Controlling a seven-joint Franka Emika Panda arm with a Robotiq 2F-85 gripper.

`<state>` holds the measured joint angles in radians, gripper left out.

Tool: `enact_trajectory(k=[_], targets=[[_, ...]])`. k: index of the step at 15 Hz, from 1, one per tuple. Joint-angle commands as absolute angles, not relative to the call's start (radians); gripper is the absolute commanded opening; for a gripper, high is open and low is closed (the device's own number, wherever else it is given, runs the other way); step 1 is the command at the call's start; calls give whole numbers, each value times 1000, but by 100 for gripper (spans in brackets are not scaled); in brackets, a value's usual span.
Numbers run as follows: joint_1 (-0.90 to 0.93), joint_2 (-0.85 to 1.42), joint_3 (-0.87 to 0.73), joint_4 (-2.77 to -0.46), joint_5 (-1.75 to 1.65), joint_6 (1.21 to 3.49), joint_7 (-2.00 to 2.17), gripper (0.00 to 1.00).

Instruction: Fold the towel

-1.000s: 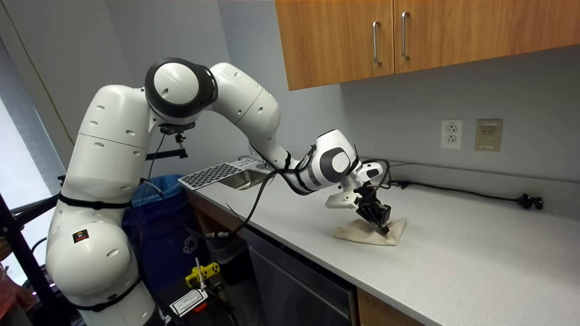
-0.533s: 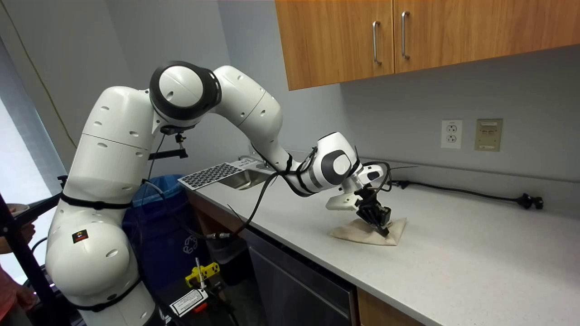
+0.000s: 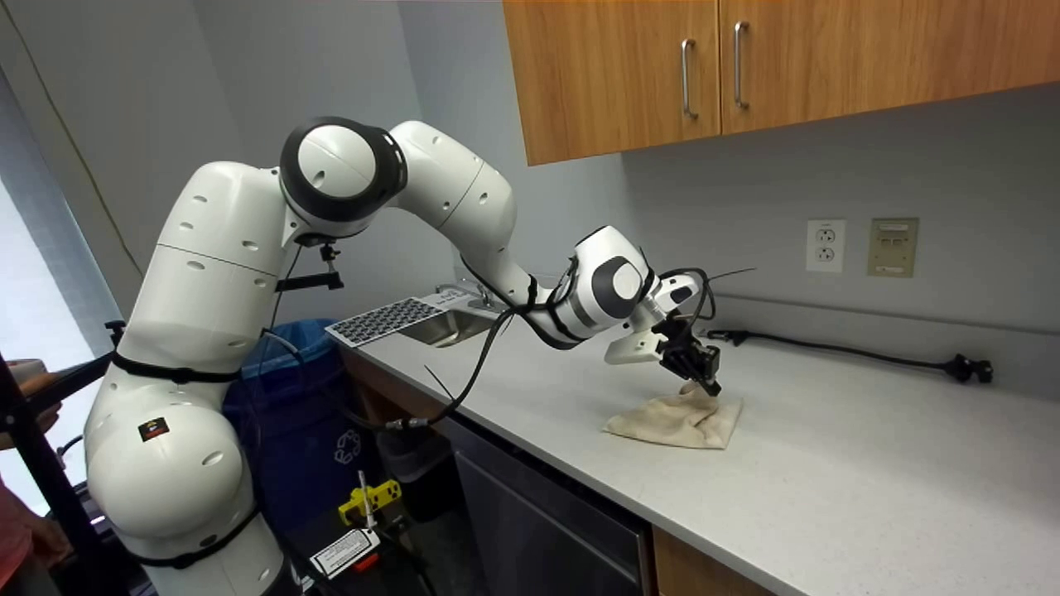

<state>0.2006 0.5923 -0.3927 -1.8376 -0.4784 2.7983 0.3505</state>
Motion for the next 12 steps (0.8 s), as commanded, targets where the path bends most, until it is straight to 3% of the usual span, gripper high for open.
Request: enact_trajectory(k=[1, 6, 12], targets=[[237, 627, -445, -1796, -506, 2842, 409, 0], [240, 639, -452, -1786, -472, 2870, 426, 0], [194, 635, -353, -1786, -333, 2874, 398, 0]])
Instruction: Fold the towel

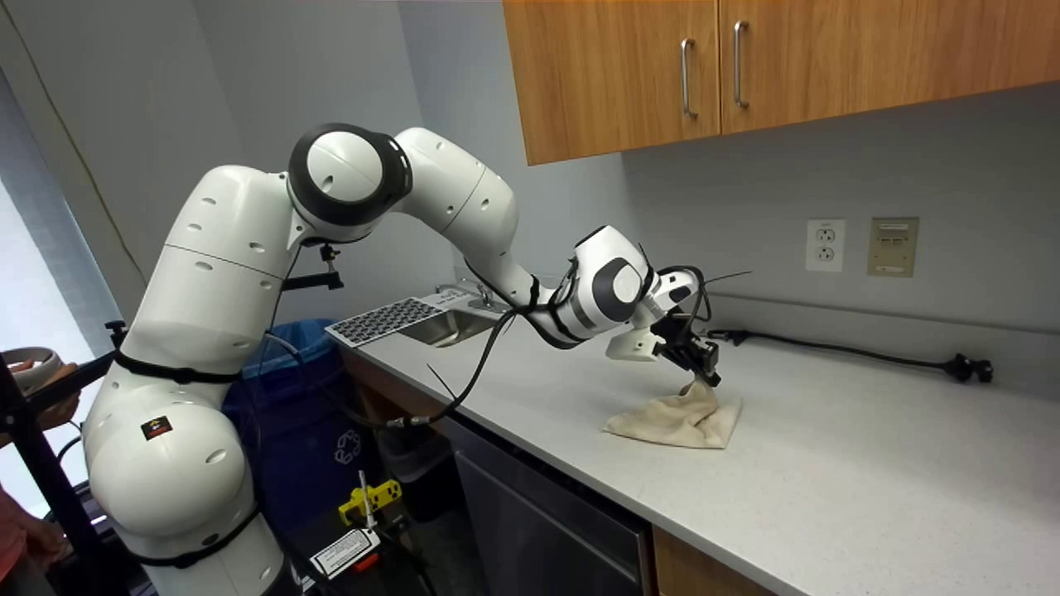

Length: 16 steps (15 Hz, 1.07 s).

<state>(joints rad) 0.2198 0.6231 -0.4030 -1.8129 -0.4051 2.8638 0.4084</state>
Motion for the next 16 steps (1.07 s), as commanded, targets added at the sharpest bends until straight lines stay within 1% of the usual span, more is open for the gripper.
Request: enact_trajectory(k=[1, 5, 10, 13, 16], targets=[[198, 637, -343, -1784, -314, 2883, 400, 0], [217, 646, -323, -1772, -273, 2933, 399, 0], [284, 653, -395, -1783, -297, 2996, 414, 0], [304, 626, -426, -1820, -300, 2975, 393, 0], [284, 583, -408, -1862, -288, 2949, 360, 0]])
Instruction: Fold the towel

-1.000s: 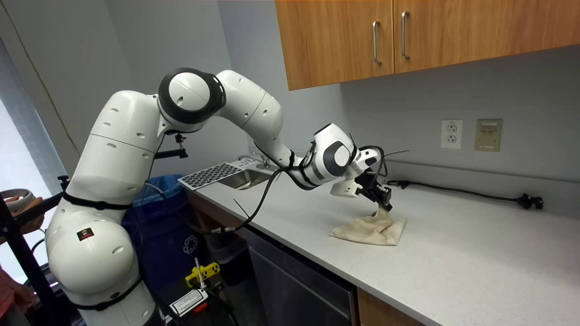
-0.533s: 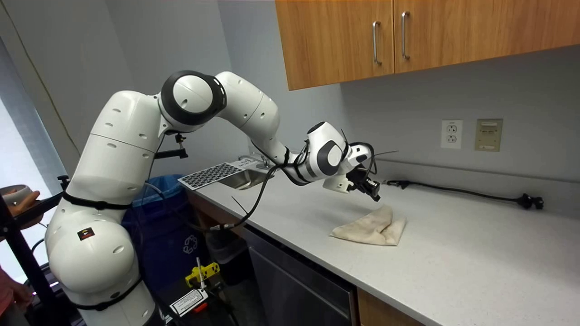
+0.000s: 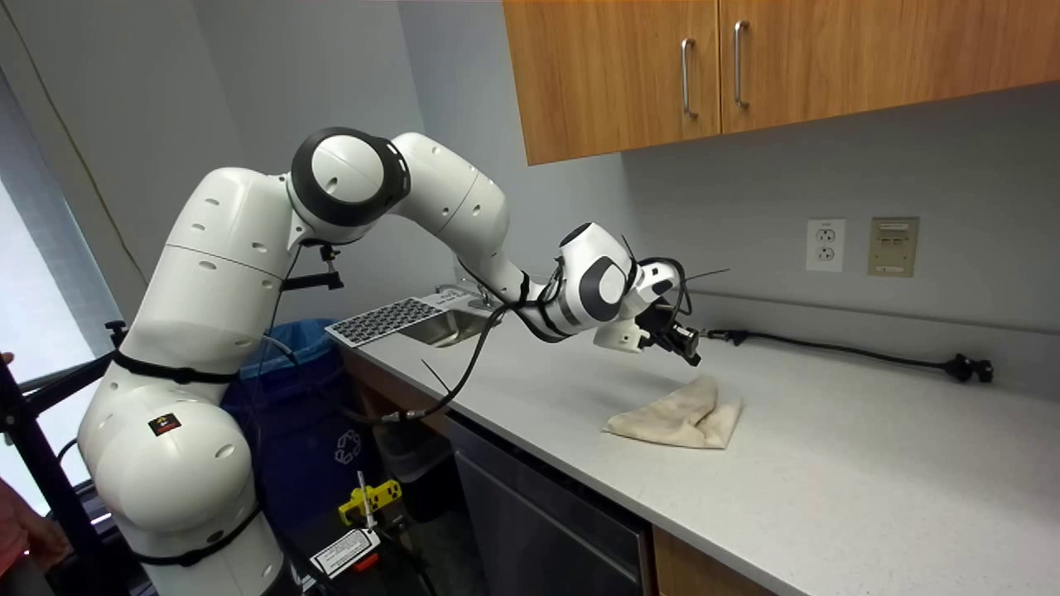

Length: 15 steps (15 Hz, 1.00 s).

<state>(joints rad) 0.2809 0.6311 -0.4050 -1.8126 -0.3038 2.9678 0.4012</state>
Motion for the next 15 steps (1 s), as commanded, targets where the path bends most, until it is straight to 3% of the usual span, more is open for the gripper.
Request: enact_trajectory(k=[1, 15], targets=[[269, 559, -388, -1884, -283, 2940, 340, 0], [179, 183, -351, -2153, -302, 2873, 191, 0]])
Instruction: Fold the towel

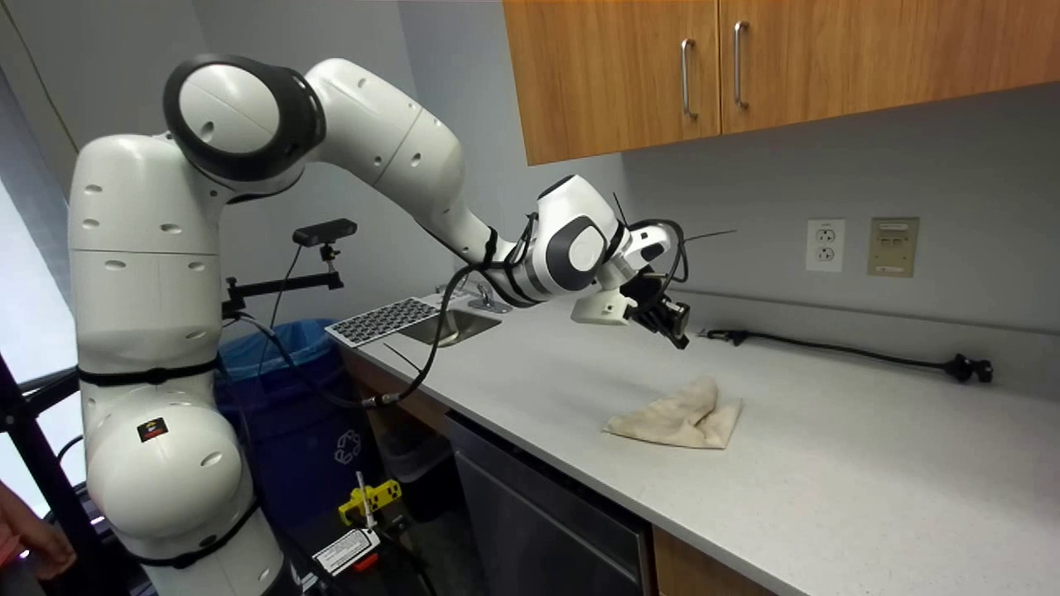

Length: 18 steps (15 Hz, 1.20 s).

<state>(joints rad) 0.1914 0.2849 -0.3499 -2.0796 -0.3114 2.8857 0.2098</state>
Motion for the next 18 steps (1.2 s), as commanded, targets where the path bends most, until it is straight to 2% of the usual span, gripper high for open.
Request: enact_trajectory(k=[1, 2, 8, 9, 11, 12, 18], targets=[[176, 165, -354, -2162, -295, 2871, 193, 26], [173, 148, -357, -2172, -291, 2874, 193, 27], [152, 78, -342, -2206, -167, 2894, 174, 72], [74, 73, -257, -2210, -138, 2892, 165, 79], [43, 75, -202, -2220, -47, 2886, 123, 94], [75, 81, -222, -2222, 23, 2885, 74, 99], [61, 109, -132, -2214, 295, 2847, -176, 100]])
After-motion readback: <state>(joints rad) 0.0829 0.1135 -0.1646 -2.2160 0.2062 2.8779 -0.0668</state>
